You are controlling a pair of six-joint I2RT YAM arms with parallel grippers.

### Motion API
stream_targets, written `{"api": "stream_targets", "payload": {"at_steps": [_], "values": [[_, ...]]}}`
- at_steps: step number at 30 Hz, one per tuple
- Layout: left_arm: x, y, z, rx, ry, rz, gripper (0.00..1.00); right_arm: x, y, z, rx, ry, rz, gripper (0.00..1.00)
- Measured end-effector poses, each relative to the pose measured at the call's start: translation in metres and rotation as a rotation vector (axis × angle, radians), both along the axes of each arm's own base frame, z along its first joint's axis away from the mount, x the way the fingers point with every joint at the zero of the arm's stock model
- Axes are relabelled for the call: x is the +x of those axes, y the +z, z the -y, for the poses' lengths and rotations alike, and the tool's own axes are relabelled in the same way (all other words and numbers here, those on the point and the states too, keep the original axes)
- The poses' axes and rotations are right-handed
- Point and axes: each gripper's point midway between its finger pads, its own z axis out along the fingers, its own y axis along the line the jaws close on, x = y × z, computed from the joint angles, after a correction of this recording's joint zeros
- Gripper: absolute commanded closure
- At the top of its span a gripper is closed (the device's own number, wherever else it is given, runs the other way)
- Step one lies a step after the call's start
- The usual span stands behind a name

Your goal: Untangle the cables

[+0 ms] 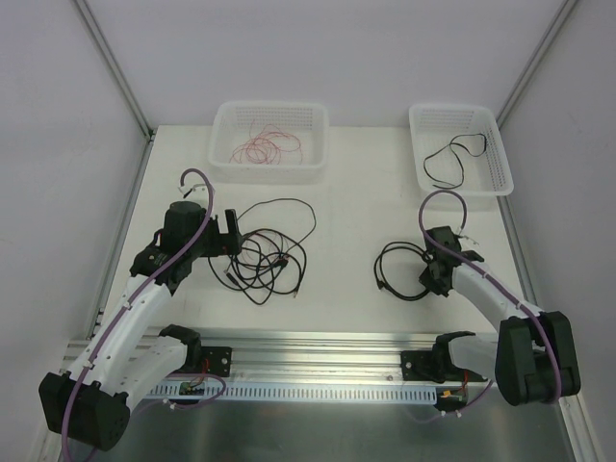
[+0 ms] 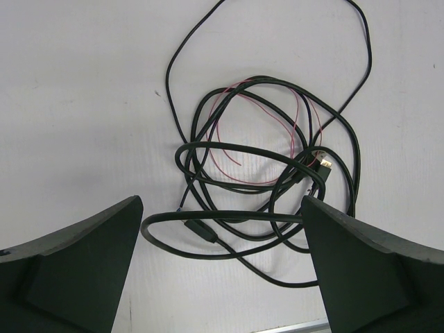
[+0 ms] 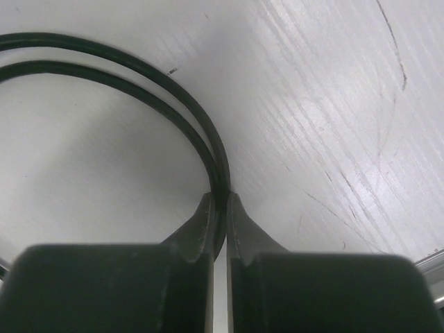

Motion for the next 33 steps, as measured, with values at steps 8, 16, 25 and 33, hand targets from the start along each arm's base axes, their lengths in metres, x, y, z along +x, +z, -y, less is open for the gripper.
{"api": "stream_targets", "payload": {"at_steps": [8,16,25,33], "values": [[0.000,-0.001,0.000,0.001,0.000,-0.004,0.01,0.006,0.025,-0.008,0.019,0.089,0.057,0.99],[0.000,-0.002,0.000,0.002,0.000,-0.009,0.01,0.051,0.151,-0.014,0.016,0.176,0.343,0.99],[0.001,-0.005,0.000,0.005,0.000,-0.020,0.01,0.111,0.295,0.009,-0.076,0.129,0.631,0.99],[0.001,-0.010,0.001,0.010,-0.001,-0.038,0.01,0.194,0.303,0.072,-0.150,-0.050,0.639,0.99]]}}
